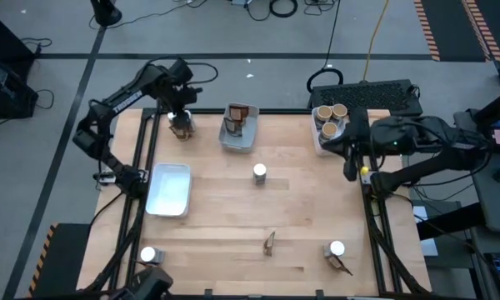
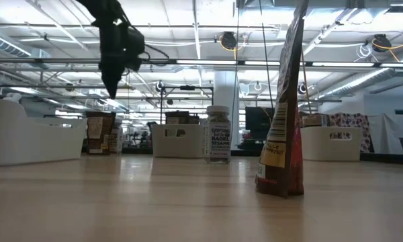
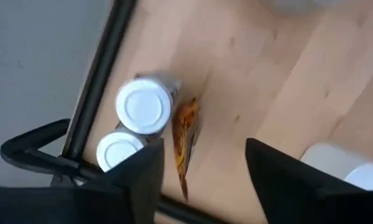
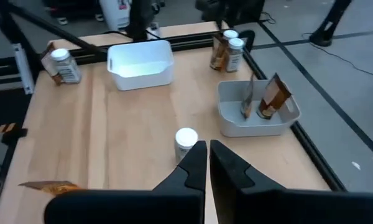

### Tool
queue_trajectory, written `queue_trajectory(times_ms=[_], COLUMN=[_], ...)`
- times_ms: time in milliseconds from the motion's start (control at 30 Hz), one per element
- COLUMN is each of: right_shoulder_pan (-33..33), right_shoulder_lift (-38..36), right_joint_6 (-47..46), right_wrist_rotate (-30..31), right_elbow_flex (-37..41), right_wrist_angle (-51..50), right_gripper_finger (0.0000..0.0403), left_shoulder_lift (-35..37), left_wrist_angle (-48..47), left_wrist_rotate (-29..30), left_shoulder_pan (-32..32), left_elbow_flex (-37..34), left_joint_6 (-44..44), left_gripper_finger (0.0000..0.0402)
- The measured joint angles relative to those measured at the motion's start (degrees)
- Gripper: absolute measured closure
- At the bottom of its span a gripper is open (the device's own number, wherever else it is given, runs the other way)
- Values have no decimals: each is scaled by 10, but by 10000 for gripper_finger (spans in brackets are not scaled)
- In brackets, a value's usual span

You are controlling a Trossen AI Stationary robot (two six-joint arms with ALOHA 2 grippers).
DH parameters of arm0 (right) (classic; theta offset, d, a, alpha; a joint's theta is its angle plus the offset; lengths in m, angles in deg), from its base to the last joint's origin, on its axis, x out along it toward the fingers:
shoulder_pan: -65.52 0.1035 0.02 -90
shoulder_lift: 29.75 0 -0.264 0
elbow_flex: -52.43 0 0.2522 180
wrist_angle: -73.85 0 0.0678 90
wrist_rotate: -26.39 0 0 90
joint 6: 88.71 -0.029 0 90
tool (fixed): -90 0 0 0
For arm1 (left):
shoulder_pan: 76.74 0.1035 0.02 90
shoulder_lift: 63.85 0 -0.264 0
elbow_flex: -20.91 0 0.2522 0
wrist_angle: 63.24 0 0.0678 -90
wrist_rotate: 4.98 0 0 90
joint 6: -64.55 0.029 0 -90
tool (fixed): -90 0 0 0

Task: Sort spices by type
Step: Put the orange spice pack into the gray bin

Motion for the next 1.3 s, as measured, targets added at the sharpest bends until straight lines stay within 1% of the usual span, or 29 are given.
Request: queue_trajectory(times_ms=[67,133,233,367,567,667,767,833,1000,1067,1133,1200,1300], right_shoulder_pan=[-21,-41,-70,-106,-162,-185,-200,-207,-224,-230,-231,-231,-230], right_shoulder_lift=[-1,-1,-1,0,31,55,82,97,134,144,149,151,152], right_joint_6=[12,40,80,121,164,197,222,236,252,249,248,250,249], right_wrist_rotate=[-14,-38,-68,-107,-108,-107,-107,-107,-107,-107,-107,-107,-107], right_elbow_flex=[0,0,0,0,1,20,44,55,56,56,56,56,56], right_wrist_angle=[-1,-1,-1,-1,11,74,157,192,206,205,205,205,210], right_gripper_finger=[403,403,403,403,403,403,403,403,403,403,403,403,403], left_shoulder_lift=[-9,-15,-17,-18,-17,-17,-17,-17,-17,-17,-17,-17,-17], left_wrist_angle=[-6,-13,-5,17,29,41,61,68,80,80,80,81,85], left_wrist_rotate=[16,43,69,79,79,79,78,78,79,82,90,91,94], left_shoulder_pan=[-4,-4,-4,-2,-2,-2,-2,-2,-2,-2,-2,-2,-2], left_elbow_flex=[-8,-14,-33,-56,-84,-95,-98,-103,-120,-129,-135,-137,-137], left_joint_6=[24,39,43,45,43,43,43,43,42,43,43,43,42], left_gripper_finger=[152,139,135,136,137,137,137,137,137,143,158,183,235])
